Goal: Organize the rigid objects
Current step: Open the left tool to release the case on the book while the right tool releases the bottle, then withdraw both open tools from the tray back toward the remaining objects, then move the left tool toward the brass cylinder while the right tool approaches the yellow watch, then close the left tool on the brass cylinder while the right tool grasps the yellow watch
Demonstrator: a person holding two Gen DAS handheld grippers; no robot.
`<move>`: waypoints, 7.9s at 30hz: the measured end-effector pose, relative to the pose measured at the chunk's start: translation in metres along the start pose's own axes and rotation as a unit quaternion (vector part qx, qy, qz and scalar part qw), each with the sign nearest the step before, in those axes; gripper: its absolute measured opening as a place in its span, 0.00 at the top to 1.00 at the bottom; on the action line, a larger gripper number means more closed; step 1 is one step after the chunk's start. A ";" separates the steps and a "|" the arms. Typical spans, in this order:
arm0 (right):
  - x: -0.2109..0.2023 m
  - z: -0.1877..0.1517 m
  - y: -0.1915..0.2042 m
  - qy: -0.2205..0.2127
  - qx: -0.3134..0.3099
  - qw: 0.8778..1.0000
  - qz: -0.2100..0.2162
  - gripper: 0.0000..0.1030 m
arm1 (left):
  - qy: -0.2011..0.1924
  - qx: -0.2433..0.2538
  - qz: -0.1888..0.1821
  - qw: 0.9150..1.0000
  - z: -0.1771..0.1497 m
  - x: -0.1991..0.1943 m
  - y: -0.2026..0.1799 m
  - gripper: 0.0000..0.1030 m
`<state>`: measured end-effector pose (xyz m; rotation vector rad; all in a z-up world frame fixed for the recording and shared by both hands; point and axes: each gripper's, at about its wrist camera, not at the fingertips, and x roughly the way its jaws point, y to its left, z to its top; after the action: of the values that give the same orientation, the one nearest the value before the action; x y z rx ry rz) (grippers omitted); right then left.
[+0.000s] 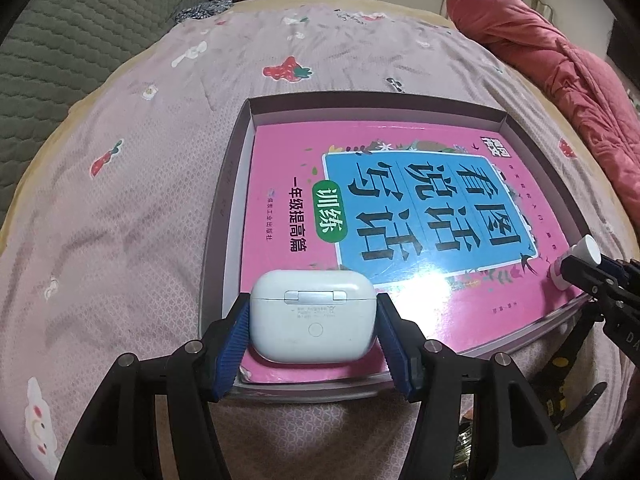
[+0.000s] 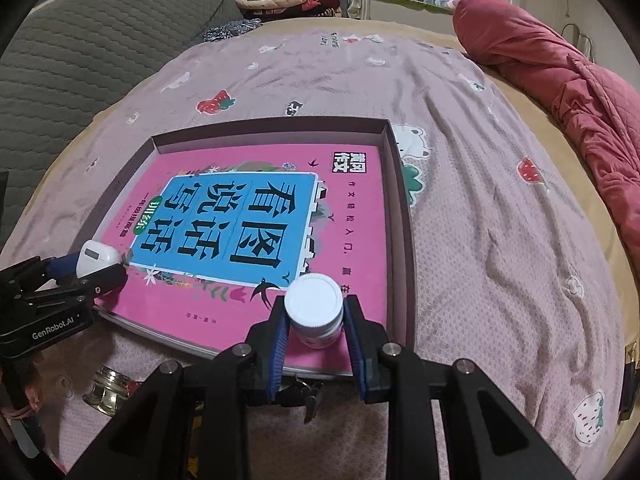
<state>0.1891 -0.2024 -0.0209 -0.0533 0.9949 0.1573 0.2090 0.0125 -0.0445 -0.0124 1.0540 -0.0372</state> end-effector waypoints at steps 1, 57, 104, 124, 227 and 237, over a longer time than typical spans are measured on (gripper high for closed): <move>0.000 0.000 0.000 0.000 -0.001 1.000 -0.001 0.73 | 0.000 -0.001 -0.001 1.000 0.000 0.000 0.001 0.40; -0.057 -0.022 -0.002 -0.073 0.007 0.997 -0.007 0.50 | -0.042 -0.012 0.025 0.999 -0.007 -0.042 0.006 0.39; -0.108 -0.091 0.043 -0.112 -0.043 0.993 0.018 0.49 | -0.060 0.045 -0.036 0.996 -0.104 -0.119 -0.030 0.39; -0.112 -0.116 0.052 -0.089 -0.064 0.993 0.030 0.49 | -0.010 0.068 -0.061 0.996 -0.124 -0.107 -0.040 0.39; -0.037 -0.075 0.061 -0.021 0.019 0.999 0.026 0.49 | -0.008 0.010 -0.049 0.999 -0.081 -0.039 -0.023 0.39; -0.030 -0.076 0.060 -0.013 0.006 0.999 0.029 0.64 | -0.009 0.012 -0.053 0.998 -0.080 -0.036 -0.024 0.39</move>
<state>0.1002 -0.1548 -0.0359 -0.0124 0.9726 0.2050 0.1212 -0.0095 -0.0517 -0.0466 1.0341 -0.1454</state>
